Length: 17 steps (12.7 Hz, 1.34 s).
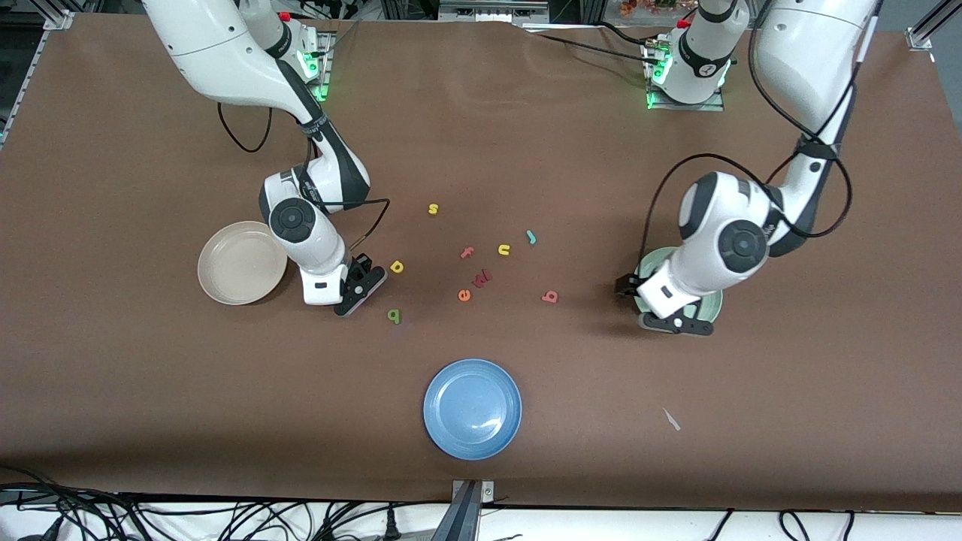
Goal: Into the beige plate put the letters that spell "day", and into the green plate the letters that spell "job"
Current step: 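Release the blue o while the right gripper carries the y to the white plate, then release the y on the white plate while the left gripper grasps the pink letter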
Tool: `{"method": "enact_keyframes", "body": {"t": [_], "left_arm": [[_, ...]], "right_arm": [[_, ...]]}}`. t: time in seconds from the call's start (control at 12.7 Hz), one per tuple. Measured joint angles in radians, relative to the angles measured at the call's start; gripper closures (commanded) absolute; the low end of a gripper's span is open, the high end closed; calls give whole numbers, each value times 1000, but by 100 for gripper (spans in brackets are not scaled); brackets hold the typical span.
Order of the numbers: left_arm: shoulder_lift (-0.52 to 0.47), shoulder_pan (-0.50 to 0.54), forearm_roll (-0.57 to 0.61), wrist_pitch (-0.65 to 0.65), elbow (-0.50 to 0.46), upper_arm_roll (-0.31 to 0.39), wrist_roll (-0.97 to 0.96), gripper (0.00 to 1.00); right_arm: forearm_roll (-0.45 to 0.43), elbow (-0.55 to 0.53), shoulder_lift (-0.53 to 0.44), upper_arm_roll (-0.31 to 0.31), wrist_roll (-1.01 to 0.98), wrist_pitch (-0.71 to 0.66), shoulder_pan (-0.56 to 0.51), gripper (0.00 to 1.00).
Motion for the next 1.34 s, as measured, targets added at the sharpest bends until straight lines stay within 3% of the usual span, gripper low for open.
{"method": "enact_keyframes", "body": {"t": [0.39,0.55,0.79,1.02,1.1,1.34], "left_arm": [[131,-134,0,1,176,0,-593,0],[197,-151,0,3,233,0,-780,0],[284,-199,0,7,322,1,-1121,0],[319,-231,0,7,361,7,-1285,0],[321,-234,0,6,362,15,-1303,5],[322,-233,0,-27,361,32,-1364,13]], "right_arm": [[2,7,-23,-8,36,-34,-1,91],[2,15,-76,-17,103,-137,-2,89],[2,13,-160,-83,149,-304,-6,89],[4,-7,-177,-149,190,-357,-9,89],[4,-30,-185,-171,208,-355,-9,89],[6,-151,-238,-239,218,-254,-10,89]]}}
